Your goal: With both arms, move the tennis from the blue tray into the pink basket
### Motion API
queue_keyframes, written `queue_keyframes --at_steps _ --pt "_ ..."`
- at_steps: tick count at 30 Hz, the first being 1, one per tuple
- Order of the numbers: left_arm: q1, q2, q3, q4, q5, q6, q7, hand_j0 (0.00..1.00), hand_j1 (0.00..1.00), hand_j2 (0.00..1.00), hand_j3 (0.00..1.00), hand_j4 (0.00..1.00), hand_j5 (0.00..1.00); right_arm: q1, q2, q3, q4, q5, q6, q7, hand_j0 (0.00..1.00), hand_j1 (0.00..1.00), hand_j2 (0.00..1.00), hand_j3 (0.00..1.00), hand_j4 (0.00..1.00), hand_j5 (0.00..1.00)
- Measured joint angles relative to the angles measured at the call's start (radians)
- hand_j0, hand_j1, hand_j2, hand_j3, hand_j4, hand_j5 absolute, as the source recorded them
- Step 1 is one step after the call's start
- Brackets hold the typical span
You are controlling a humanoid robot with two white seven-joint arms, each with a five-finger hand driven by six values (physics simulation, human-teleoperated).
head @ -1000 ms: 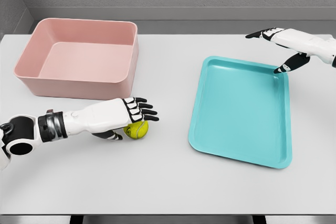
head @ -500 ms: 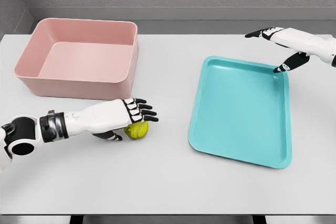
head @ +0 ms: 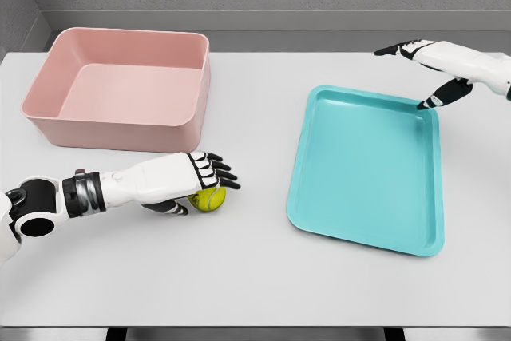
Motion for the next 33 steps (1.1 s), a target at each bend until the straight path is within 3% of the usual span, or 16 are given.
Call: queue_keyframes --at_steps 13,15,16,22,33 --pt "0.002 0.002 0.000 0.000 0.000 0.000 -0.011 0.76 0.76 0.76 0.76 0.76 0.76 -0.002 0.004 0.001 -0.001 0.000 0.000 0.000 1.00 1.00 1.00 1.00 1.00 1.00" --pt "0.002 0.002 0.000 0.000 0.003 0.000 -0.020 0.72 0.72 0.72 0.72 0.72 0.72 -0.002 0.005 0.001 0.000 0.000 0.000 0.000 1.00 1.00 1.00 1.00 1.00 1.00" --pt "0.002 0.002 0.000 0.000 0.004 0.000 -0.023 0.64 0.64 0.64 0.64 0.64 0.64 -0.002 0.004 0.001 0.000 0.000 0.000 0.000 1.00 1.00 1.00 1.00 1.00 1.00" --pt "0.002 0.003 0.000 -0.001 0.011 0.000 -0.028 0.55 0.55 0.55 0.55 0.55 0.55 -0.002 0.004 0.001 0.000 0.000 0.000 0.000 1.00 1.00 1.00 1.00 1.00 1.00" --pt "0.000 0.004 0.001 -0.003 0.013 0.000 -0.030 0.51 0.51 0.51 0.51 0.51 0.51 -0.002 0.004 0.001 -0.001 0.000 0.000 0.000 1.00 1.00 1.00 1.00 1.00 1.00"
